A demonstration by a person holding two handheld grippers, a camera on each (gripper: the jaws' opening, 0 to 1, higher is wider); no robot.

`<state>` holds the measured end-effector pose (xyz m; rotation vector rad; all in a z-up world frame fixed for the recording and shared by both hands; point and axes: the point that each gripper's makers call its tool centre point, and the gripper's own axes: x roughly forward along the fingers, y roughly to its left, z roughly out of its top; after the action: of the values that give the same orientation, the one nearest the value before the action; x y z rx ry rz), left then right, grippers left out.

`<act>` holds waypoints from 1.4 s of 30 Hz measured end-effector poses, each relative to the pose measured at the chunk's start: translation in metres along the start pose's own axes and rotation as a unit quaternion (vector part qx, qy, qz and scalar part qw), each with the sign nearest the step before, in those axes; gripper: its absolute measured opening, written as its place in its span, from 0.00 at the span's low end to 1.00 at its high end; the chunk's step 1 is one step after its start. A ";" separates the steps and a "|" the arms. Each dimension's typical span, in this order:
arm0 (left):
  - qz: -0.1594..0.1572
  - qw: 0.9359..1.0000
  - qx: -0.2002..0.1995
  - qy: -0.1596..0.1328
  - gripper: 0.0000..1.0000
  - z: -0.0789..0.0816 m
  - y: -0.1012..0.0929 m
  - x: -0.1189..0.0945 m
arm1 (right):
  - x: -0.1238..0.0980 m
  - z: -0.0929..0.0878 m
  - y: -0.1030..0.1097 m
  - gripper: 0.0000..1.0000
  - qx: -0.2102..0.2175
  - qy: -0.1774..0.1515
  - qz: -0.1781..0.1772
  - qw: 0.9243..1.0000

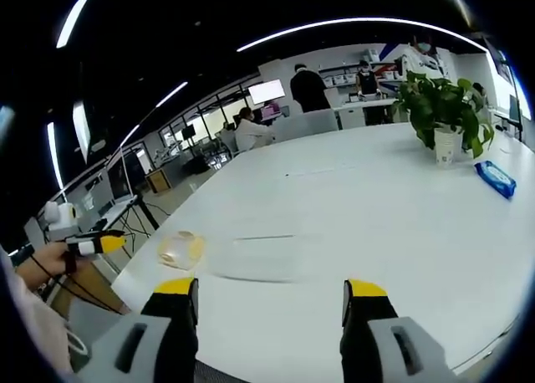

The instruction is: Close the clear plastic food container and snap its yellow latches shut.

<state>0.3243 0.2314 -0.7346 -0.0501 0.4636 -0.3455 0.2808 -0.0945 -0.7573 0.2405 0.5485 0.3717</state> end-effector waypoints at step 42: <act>0.003 1.000 -0.012 0.017 0.72 -0.011 0.025 0.009 | 0.028 -0.007 0.030 0.69 0.000 0.026 0.023 0.999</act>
<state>0.3345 0.2521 -0.7509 -0.0673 0.5008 -0.3356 0.2903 -0.0551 -0.7664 0.2439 0.5948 0.4229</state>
